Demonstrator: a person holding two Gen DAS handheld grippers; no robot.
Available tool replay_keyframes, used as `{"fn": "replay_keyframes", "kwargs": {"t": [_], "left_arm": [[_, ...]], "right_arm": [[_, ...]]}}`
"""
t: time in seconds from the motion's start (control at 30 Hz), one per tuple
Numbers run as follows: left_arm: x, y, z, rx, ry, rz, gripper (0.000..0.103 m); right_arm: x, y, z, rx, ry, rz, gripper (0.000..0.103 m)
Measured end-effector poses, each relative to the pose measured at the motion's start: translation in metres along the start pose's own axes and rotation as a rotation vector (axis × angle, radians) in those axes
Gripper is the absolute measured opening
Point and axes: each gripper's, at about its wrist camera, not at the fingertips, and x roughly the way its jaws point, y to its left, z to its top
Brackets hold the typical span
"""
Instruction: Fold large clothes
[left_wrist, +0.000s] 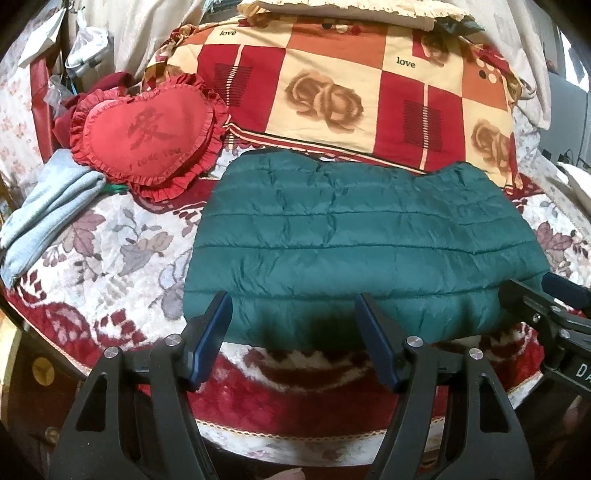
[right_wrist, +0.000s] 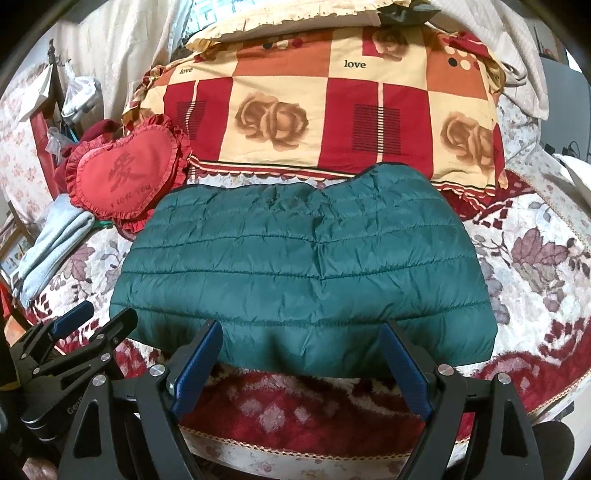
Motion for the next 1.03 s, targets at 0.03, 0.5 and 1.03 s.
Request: {"fn": "replay_keyframes", "kwargs": {"t": [0.03,0.5,1.03], "left_arm": [[0.0,0.0,0.0,-0.001,-0.001,0.0,0.069],[0.005,-0.001,0.0,-0.011,0.024,-0.012,0.069],[0.014,0.011,0.001,-0.053,0.02,-0.026,0.069]], "right_arm": [[0.0,0.001,0.0,-0.002,0.0,-0.001,0.085],[0.002,0.003,-0.002,0.0,0.005,-0.002,0.085],[0.009,-0.002,-0.002,0.005,0.021,-0.005,0.085]]}}
